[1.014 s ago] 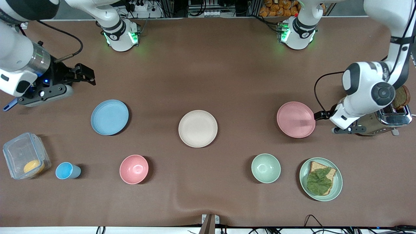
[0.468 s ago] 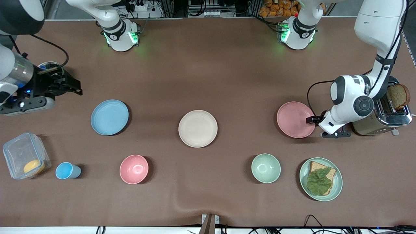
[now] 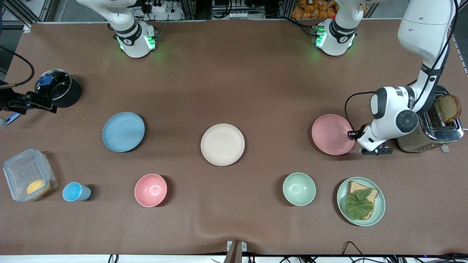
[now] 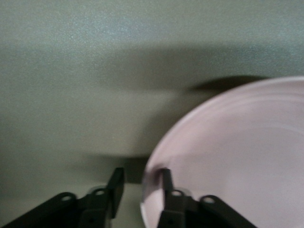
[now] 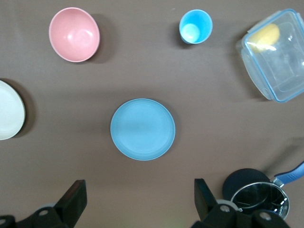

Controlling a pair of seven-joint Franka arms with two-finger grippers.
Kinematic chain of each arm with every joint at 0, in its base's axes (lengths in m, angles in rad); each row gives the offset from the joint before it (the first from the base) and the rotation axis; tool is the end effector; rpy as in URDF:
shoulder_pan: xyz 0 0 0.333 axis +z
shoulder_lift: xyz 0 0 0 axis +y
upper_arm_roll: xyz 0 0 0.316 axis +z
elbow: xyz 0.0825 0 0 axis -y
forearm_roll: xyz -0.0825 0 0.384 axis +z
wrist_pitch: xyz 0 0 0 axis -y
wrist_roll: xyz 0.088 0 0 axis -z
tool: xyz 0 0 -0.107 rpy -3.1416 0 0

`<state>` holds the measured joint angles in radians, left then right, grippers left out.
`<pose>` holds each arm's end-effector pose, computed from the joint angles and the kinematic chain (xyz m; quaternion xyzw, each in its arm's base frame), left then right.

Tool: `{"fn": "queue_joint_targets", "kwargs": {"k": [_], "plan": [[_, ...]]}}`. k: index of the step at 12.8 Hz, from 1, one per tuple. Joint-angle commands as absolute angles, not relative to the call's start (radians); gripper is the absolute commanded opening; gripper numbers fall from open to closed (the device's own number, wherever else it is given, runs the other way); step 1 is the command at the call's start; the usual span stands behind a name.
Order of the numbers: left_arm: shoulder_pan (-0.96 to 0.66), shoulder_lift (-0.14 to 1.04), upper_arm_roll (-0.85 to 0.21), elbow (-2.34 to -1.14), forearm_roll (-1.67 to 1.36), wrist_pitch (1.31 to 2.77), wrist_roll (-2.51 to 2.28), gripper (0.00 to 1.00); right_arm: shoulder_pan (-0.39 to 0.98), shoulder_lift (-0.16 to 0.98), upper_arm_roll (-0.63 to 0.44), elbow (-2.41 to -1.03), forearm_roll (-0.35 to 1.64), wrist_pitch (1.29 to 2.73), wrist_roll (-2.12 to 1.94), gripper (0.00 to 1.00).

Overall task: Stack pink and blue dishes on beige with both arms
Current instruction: 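Carry the pink plate onto the beige plate while the right gripper reaches the blue plate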

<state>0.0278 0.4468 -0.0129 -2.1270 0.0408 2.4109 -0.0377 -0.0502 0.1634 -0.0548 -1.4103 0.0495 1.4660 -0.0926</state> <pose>0.5564 0.0084 0.1831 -0.9966 -0.0104 0.0812 0.0104 0.5906 -0.0537 0.5971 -0.9983 0.0048 0.0514 0.0254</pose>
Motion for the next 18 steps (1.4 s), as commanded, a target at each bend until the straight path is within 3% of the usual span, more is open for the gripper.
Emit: {"fn": "queue_joint_targets", "kwargs": {"k": [1, 3, 6, 11, 13, 16, 17, 18], "plan": [[0.037, 0.448, -0.021, -2.12, 0.029, 2.424, -0.017, 0.0, -0.071, 0.124, -0.032, -1.497, 0.04, 1.523, -0.091, 1.0], [0.037, 0.431, -0.037, -2.111, 0.025, 2.422, -0.018, 0.0, -0.098, 0.095, -0.032, -1.644, 0.04, 1.65, -0.094, 1.0], [0.037, 0.385, -0.096, -2.082, -0.015, 2.408, -0.024, 0.0, -0.12, 0.14, -0.034, -1.786, 0.041, 1.744, -0.094, 1.0], [0.017, 0.382, -0.276, -1.918, -0.017, 2.333, -0.142, 0.0, -0.159, 0.182, -0.035, -2.185, 0.052, 2.214, -0.092, 1.0], [-0.024, 0.402, -0.349, -1.864, -0.017, 2.326, -0.289, 0.0, -0.181, 0.262, -0.035, -2.223, 0.052, 2.287, -0.095, 1.0], [-0.176, 0.501, -0.367, -1.749, -0.017, 2.326, -0.508, 0.0, -0.189, 0.375, -0.035, -2.227, 0.052, 2.395, -0.095, 1.0], [-0.234, 0.541, -0.367, -1.705, -0.015, 2.326, -0.599, 0.0, -0.19, 0.393, -0.035, -2.229, 0.052, 2.423, -0.104, 0.95], [-0.289, 0.582, -0.365, -1.668, -0.015, 2.326, -0.686, 0.0, -0.192, 0.393, -0.034, -2.232, 0.052, 2.424, -0.118, 0.79]]}}
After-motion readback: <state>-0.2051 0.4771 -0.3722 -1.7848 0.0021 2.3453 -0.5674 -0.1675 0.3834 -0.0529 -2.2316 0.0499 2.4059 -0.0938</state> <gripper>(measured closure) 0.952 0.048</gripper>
